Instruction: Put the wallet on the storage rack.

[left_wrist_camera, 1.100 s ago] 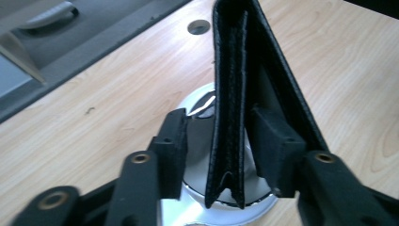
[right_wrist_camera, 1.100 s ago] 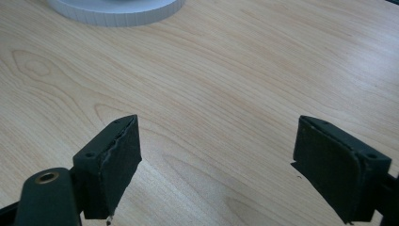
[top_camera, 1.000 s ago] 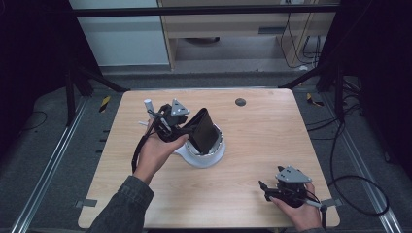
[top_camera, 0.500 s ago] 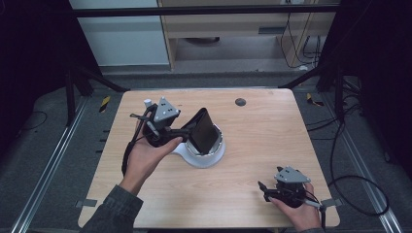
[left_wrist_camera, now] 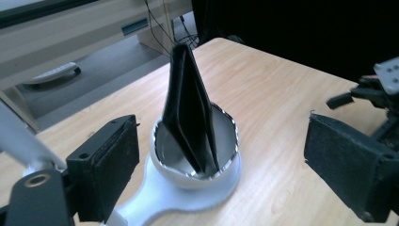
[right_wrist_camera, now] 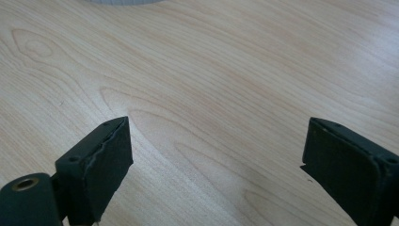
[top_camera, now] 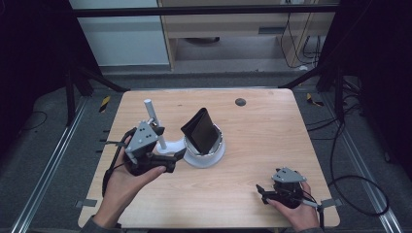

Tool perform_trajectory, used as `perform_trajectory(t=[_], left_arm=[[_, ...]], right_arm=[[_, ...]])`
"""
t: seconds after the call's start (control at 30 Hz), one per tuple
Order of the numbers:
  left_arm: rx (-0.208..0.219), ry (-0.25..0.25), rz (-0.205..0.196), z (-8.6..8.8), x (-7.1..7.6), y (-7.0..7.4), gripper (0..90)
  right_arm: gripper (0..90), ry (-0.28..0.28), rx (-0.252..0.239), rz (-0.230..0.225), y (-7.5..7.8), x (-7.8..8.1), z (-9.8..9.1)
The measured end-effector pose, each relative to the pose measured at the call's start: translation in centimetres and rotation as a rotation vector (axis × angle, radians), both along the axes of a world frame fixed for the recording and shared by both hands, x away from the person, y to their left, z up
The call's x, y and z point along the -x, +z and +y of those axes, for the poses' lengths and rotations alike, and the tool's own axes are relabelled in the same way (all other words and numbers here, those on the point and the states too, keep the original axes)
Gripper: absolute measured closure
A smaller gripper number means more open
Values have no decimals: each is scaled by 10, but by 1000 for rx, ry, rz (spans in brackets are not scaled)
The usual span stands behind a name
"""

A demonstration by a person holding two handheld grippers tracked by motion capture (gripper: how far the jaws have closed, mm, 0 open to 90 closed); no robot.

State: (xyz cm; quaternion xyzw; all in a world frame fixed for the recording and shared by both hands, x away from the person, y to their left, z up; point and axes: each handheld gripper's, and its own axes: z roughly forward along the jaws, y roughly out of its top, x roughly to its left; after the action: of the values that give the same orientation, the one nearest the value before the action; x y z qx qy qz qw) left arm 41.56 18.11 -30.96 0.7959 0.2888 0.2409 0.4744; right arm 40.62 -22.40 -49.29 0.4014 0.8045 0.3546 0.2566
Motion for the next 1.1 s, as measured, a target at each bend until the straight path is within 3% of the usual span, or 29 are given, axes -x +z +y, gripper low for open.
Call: perform_trajectory(t=[0.1,0.17,0.23,0.27,0.3,0.33,0.37,0.47,0.67,0.73,0.83,0.9,1.03,1.1], left_arm=[[-23,8,14,7,8,-15,80],[-13,12,45,15,14,-35,75],[-25,15,50,18,15,-42,74],[-27,23,65,22,18,-55,71],[-27,23,65,22,18,-55,70],[-20,26,90,27,19,-69,68],[-20,26,90,27,19,-69,68],[-36,35,117,35,19,-92,57],[-45,134,191,61,4,-135,59],[-89,196,225,76,-5,-157,63],[-103,222,251,85,-10,-168,69],[-111,234,295,94,-14,-178,67],[-109,223,306,94,-16,-186,63],[-135,226,323,92,-17,-189,57]], right_arm=[[60,0,-10,27,-3,-2,0],[50,-2,-17,41,-4,-2,1],[46,3,-17,41,-5,-2,1],[44,5,-21,52,-6,-2,2],[44,5,-21,52,-6,-2,2],[44,13,-19,62,-8,-3,2],[44,13,-19,62,-8,-3,2],[44,22,-8,87,-12,-4,4],[41,14,3,110,-16,-6,7],[33,15,-15,119,-18,-8,7],[27,15,-30,131,-19,-9,7],[24,12,-42,131,-20,-10,6],[22,11,-50,137,-21,-11,6],[22,10,-50,138,-21,-11,6]])
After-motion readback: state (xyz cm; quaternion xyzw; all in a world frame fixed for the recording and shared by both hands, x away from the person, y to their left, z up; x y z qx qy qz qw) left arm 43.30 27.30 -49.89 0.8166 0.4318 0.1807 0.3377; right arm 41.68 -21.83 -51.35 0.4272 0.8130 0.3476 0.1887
